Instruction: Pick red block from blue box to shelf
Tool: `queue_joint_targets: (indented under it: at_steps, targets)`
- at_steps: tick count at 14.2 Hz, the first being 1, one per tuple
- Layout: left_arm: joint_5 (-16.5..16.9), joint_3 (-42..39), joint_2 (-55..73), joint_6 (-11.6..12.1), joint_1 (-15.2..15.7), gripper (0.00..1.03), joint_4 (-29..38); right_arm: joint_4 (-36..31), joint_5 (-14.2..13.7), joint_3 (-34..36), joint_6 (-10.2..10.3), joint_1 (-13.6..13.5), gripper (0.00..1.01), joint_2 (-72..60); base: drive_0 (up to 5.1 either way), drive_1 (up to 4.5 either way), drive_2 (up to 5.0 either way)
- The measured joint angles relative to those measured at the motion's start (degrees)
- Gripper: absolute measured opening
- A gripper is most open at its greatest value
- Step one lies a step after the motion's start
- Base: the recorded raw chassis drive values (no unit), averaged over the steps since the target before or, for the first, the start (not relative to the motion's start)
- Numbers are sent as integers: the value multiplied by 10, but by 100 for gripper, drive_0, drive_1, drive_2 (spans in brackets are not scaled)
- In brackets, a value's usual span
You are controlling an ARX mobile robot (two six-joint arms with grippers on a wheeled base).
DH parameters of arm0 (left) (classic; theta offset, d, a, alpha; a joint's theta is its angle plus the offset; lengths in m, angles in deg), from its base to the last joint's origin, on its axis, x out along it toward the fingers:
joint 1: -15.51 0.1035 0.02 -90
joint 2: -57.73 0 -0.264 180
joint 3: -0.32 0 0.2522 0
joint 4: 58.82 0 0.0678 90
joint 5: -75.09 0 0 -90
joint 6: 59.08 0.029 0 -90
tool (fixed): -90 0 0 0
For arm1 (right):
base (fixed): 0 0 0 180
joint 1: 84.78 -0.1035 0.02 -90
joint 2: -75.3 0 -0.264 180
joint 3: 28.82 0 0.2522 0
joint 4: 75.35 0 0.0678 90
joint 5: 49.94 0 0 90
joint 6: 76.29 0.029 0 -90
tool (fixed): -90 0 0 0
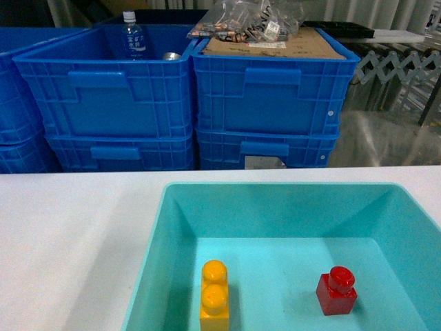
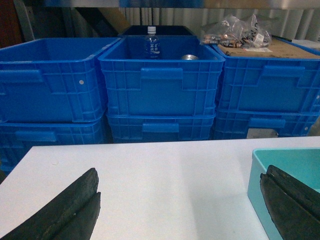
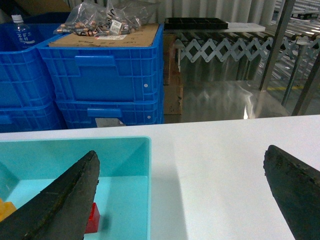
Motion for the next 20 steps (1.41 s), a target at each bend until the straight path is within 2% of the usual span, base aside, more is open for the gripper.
queue_joint_targets:
  at_steps: [20]
  targets:
    - [0,0,0,0,0,98,0,0,0,0,0,0,98,0,0,0,0]
